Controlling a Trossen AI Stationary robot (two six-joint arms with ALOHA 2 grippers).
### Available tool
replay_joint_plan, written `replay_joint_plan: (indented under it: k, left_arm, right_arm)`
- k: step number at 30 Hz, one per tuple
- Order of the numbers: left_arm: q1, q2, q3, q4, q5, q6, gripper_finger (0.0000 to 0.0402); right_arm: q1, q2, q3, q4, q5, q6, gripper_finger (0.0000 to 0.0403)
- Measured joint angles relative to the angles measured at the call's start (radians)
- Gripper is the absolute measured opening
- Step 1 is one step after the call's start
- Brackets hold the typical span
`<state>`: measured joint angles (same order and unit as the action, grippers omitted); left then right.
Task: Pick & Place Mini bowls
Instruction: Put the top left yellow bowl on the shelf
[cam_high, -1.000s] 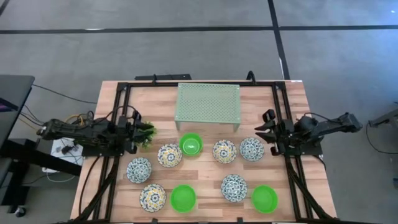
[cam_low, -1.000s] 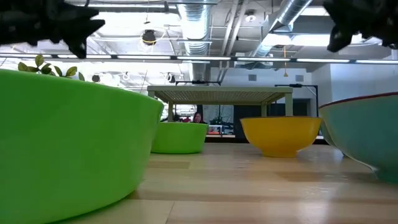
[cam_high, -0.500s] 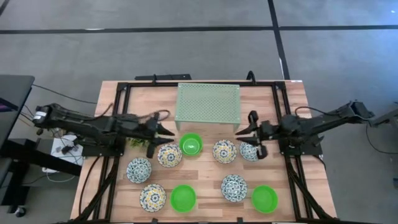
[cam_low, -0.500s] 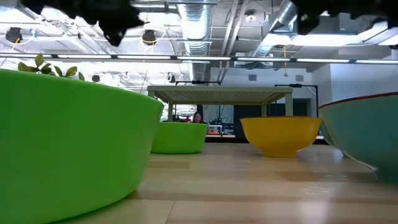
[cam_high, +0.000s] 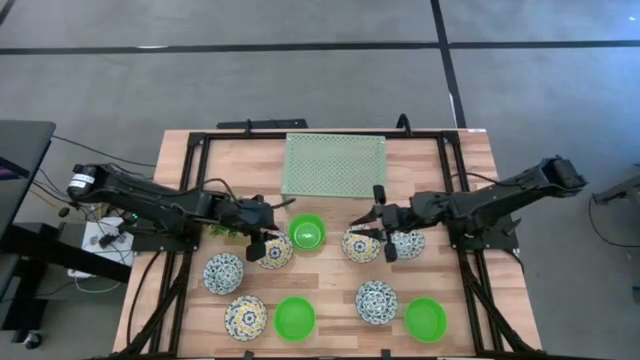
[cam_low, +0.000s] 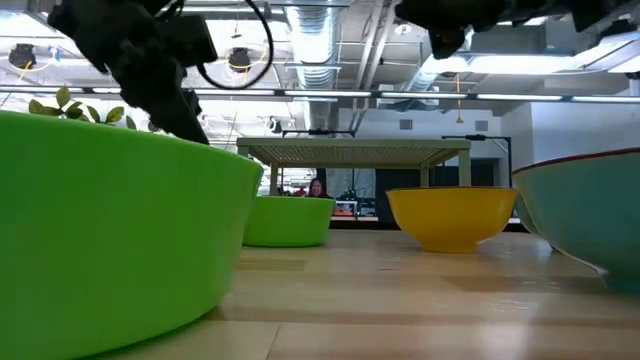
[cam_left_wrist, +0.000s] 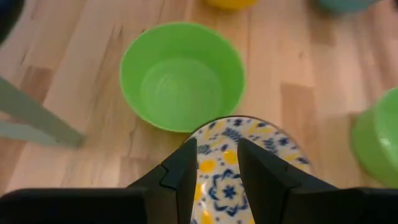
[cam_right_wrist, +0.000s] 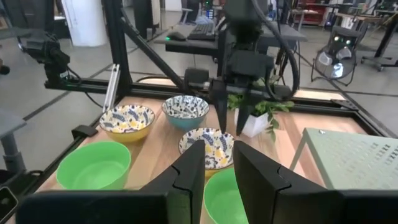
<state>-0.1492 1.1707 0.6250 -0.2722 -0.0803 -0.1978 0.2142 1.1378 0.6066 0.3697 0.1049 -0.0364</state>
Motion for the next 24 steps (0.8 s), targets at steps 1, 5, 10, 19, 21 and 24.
replay_joint_plan:
  k: [1, 5, 10, 19, 21, 24]
  left_arm:
    - [0.0, 0.011, 0.0, -0.007, -0.012, 0.008, 0.0117]
    - [0.01, 0.046, 0.0, -0.032, -0.049, 0.04, 0.0117]
    - [0.049, 0.068, 0.0, -0.083, -0.05, 0.026, 0.0117]
    - [0.078, 0.09, -0.003, -0.107, 0.003, -0.017, 0.0117]
    - [0.077, 0.09, -0.012, -0.109, 0.02, -0.021, 0.0117]
    - [0.077, 0.089, -0.034, -0.111, 0.022, -0.027, 0.0117]
  right_arm:
    - [0.0, 0.013, 0.01, 0.0, 0.0, 0.0, 0.0079]
    - [0.0, 0.041, 0.029, -0.005, 0.0, 0.0, 0.0079]
    - [-0.012, 0.046, 0.031, -0.014, 0.0, 0.0, 0.0079]
    - [-0.021, 0.046, 0.031, -0.034, 0.0, 0.001, 0.0079]
    - [-0.02, 0.046, 0.031, -0.036, 0.0, 0.001, 0.0079]
    - [-0.018, 0.046, 0.031, -0.046, 0.0, 0.003, 0.0079]
